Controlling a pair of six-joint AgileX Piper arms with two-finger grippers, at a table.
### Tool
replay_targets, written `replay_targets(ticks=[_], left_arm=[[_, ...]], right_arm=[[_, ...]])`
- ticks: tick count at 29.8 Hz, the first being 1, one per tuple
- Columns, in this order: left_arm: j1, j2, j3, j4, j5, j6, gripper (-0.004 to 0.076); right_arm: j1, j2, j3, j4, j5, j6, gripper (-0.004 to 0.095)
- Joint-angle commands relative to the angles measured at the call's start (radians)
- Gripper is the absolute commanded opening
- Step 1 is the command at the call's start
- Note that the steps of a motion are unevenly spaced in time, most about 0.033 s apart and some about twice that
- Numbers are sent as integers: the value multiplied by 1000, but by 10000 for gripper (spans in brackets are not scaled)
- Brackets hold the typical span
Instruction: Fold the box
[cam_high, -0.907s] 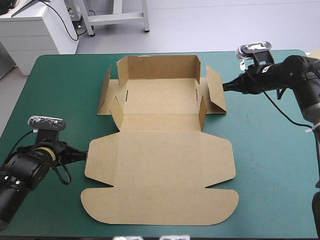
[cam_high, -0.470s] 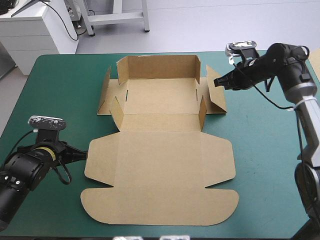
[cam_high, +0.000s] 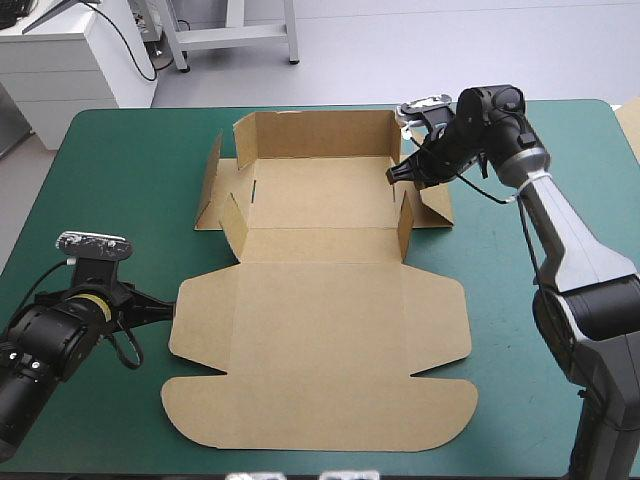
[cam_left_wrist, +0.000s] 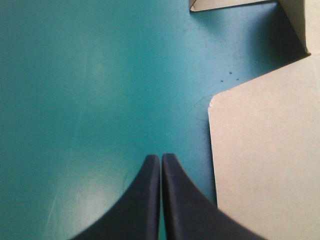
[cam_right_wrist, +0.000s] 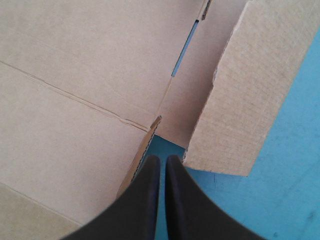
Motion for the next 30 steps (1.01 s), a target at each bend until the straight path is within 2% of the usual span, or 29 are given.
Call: replay_targets(ticks=[1,4,7,30], left_arm=[[2,-7,-26,13,-47,-5,-8],[2,-7,-26,13,-47,-5,-8],[2,-5,-26,13,-47,-5,-8],[2,-5,-26,13,-45,-5,-8]], right_arm=[[7,-46,-36,-19,5,22,157],[7,-39,-36,1,5,32,321],[7,-28,-36,57,5,32,404],[7,24,57,84,5,53,379]])
